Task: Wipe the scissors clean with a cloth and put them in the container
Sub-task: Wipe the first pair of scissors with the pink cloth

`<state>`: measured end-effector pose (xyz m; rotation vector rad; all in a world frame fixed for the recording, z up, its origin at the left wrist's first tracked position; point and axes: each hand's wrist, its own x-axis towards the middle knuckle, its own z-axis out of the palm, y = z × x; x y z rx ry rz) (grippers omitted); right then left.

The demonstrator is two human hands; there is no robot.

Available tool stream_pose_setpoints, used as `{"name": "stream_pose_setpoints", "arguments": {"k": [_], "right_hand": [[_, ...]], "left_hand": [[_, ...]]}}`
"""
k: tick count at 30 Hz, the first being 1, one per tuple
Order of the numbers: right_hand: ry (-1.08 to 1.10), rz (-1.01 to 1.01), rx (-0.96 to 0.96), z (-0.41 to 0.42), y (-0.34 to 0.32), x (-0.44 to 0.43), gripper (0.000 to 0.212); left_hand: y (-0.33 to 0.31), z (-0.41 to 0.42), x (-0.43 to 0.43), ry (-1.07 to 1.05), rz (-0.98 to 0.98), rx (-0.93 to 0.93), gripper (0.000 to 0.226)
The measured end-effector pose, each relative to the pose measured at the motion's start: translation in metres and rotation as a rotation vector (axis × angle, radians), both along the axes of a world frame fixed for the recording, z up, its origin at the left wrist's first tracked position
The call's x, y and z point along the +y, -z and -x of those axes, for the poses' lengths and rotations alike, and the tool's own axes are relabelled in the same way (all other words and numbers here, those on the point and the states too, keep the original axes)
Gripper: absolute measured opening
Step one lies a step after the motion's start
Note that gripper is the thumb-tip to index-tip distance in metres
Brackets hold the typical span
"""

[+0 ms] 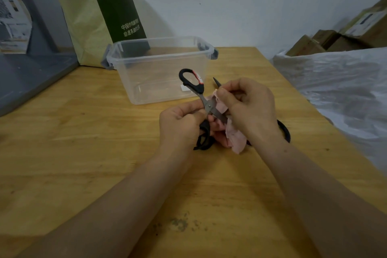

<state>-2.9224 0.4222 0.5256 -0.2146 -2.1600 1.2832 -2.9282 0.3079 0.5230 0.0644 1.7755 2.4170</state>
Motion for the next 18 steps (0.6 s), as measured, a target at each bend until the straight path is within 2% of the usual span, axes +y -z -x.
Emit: {"name": "stream_pose_setpoints", "arguments": {"k": [2,6,9,15,18], "right_hand": [[-0.1,0.022,0.013,-0.004,0.0,-0.004,0.002],[-0.152,-0.216,0.04,0.0,0.01,-0.01,0.003],[-0.195,-0.28,0.035,0.002,0.011,-0.009,0.003],[-0.23,-0.38,-0.089,-0.003,0.009,0.005,0.015],[-0.11,-0.213,0.041,-0.006,0.005,0.005,0.012]], "left_hand": [[0.002,0.003,-0.001,-0.006,0.005,0.011,0.03],[0.005,0.006,-0.005,-0.025,0.039,0.031,0.027],[0.004,0.005,-0.006,-0.019,0.026,0.028,0.032],[0.002,0.008,-0.009,-0.054,-0.052,-0.013,0.028],[0.002,0.011,-0.009,-0.057,-0.093,-0.036,0.021]]}}
